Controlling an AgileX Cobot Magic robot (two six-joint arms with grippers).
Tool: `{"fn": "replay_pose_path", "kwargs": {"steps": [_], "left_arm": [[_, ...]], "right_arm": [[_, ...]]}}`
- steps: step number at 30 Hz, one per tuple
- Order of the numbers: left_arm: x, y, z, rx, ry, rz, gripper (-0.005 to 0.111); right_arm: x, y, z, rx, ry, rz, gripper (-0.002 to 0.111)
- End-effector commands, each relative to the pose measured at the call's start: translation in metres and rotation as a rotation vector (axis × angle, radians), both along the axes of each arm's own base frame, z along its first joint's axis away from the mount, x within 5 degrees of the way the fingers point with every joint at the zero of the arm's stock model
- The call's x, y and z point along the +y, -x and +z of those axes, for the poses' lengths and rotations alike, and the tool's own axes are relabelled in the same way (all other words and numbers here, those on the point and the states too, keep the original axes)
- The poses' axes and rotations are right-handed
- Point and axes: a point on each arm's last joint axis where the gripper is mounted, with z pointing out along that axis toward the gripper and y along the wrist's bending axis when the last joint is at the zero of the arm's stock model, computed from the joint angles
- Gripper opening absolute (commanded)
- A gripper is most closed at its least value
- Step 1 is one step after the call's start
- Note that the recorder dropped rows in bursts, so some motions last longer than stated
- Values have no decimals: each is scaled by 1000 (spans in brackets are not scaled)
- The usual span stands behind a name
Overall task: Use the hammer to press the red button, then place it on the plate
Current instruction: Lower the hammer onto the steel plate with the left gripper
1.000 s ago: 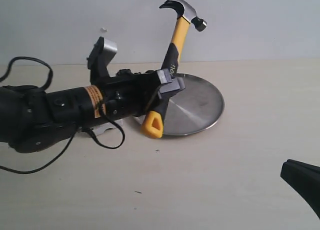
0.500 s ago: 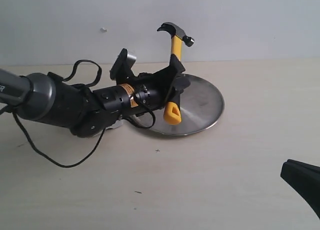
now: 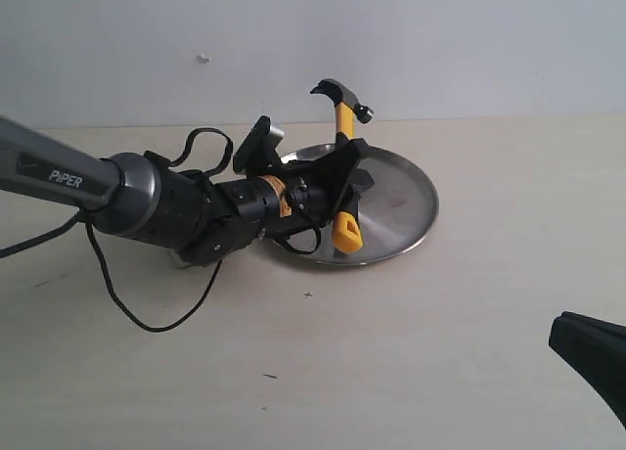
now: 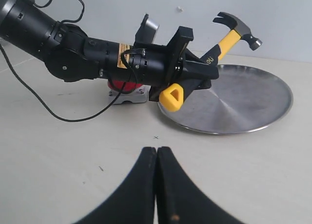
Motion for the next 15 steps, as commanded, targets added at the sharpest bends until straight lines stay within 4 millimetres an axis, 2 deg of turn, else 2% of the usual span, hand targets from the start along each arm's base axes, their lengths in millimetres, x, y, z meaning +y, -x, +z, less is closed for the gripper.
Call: {"fn": "replay_pose_path", "kwargs": {"steps": [1, 11, 15], "left_arm": [[-4, -9, 12, -71, 64, -7, 0], [-9, -24, 18, -48, -36, 27, 0], [-10, -28, 13, -39, -74, 30, 0]], "right_arm": [[0, 0, -1, -1, -2, -2, 0], [0, 0, -1, -1, -2, -2, 0], [0, 0, -1, -1, -2, -2, 0]]}}
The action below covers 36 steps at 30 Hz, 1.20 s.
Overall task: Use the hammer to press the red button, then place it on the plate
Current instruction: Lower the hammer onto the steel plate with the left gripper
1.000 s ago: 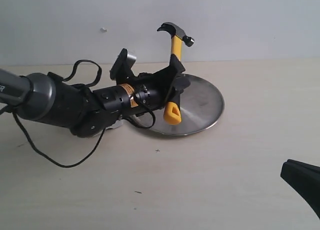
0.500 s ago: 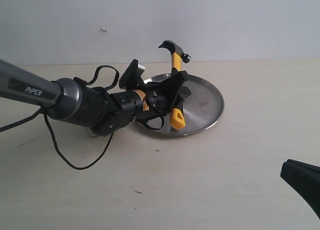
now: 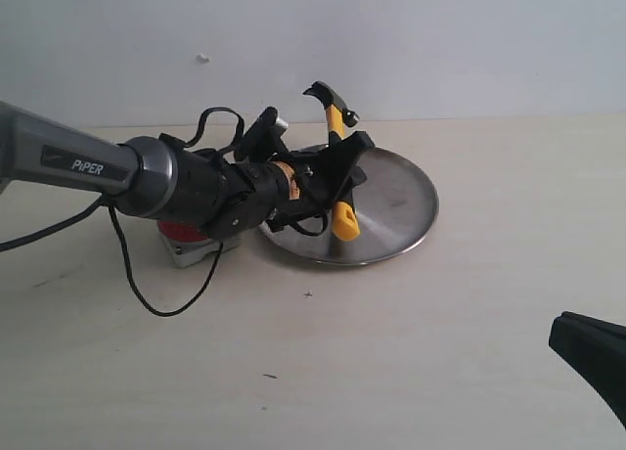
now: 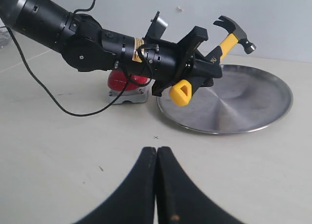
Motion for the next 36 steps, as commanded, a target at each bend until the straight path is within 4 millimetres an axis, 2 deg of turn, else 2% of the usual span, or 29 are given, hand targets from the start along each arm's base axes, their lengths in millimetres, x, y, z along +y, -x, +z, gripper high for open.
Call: {"fn": "replay_pose_path", "kwargs": {"steps": [1, 5, 10, 15, 27, 36], "left_arm": [[-5, -8, 10, -86, 17, -39, 0], [-12, -14, 3, -82, 45, -50, 0], [-8, -23, 6, -84, 32, -45, 0], [-5, -23, 0, -49, -15, -27, 0], [-10, -29, 4, -87, -15, -39, 0], [-13, -32, -15, -56, -26, -42, 0]], "right_arm": [[0, 0, -1, -1, -2, -2, 0], [0, 0, -1, -1, -2, -2, 0], [0, 0, -1, -1, -2, -2, 0], [0, 0, -1, -1, -2, -2, 0], [0, 0, -1, -1, -2, -2, 0], [0, 0, -1, -1, -2, -2, 0]]}}
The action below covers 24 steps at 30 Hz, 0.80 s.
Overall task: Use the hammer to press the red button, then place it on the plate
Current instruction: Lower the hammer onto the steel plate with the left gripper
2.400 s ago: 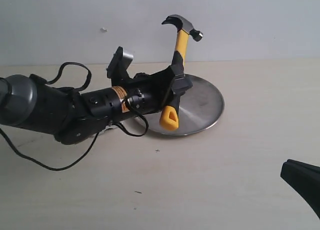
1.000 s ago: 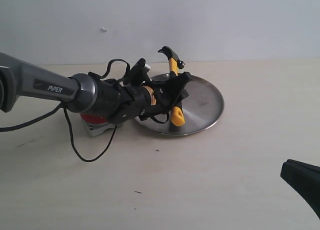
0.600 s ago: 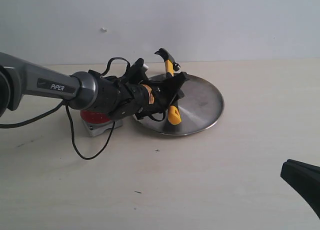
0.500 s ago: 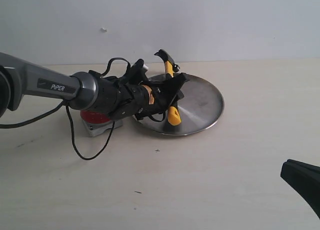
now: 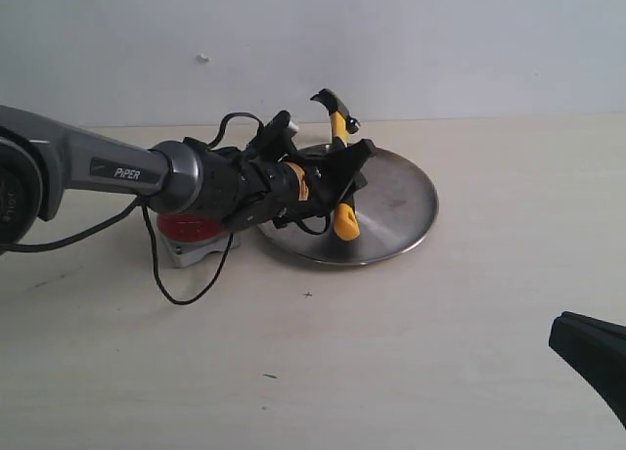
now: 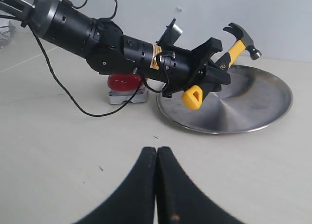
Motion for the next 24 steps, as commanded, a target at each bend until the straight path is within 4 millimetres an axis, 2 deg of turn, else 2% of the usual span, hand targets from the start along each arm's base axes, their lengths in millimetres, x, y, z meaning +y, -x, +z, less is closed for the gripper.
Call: {"fn": "replay_pose_path", "kwargs": {"steps": [1, 13, 24], "left_arm": [[-5, -2, 6, -54, 33, -40, 0], [-6, -1, 5, -58, 29, -60, 1], [-6, -1, 5, -56, 27, -62, 35]], "right_arm": [[0, 0, -1, -1, -2, -2, 0], [0, 0, -1, -1, -2, -2, 0], [0, 0, -1, -1, -2, -2, 0]]}}
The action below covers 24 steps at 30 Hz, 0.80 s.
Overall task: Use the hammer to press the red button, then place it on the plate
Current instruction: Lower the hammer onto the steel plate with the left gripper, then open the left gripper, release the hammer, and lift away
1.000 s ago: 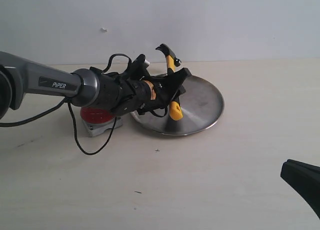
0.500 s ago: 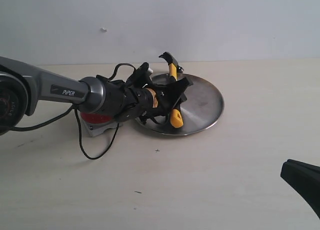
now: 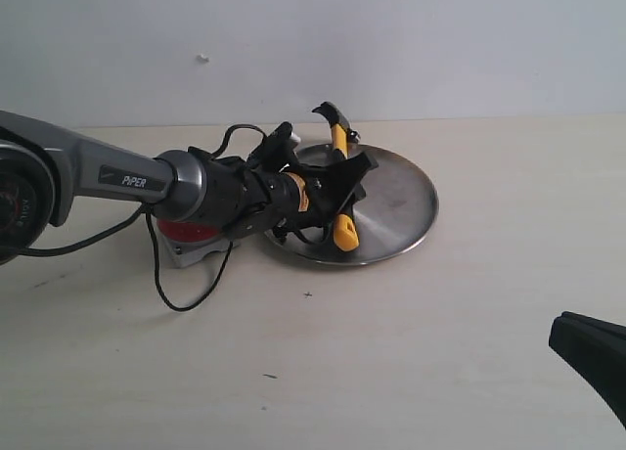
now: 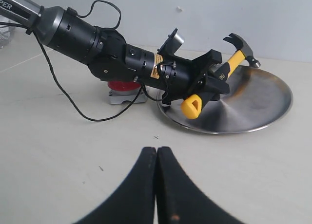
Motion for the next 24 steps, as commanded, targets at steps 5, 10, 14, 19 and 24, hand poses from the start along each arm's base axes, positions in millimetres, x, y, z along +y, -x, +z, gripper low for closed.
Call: {"fn": "replay_pose_path", "kwargs": {"steps": [5, 10, 14, 19, 24], "left_arm": [[-6, -3, 18, -58, 64, -34, 53], [-7, 0, 20, -40, 68, -55, 54], [-6, 1, 28, -28, 67, -92, 54], [-8, 6, 45, -20, 71, -176, 54], [-6, 22, 72, -24, 82, -272, 37]], "right_arm": [[0, 0, -1, -1, -2, -2, 0], [0, 0, -1, -1, -2, -2, 0], [0, 0, -1, -1, -2, -2, 0], [0, 0, -1, -1, -2, -2, 0], [0, 0, -1, -1, -2, -2, 0]]}}
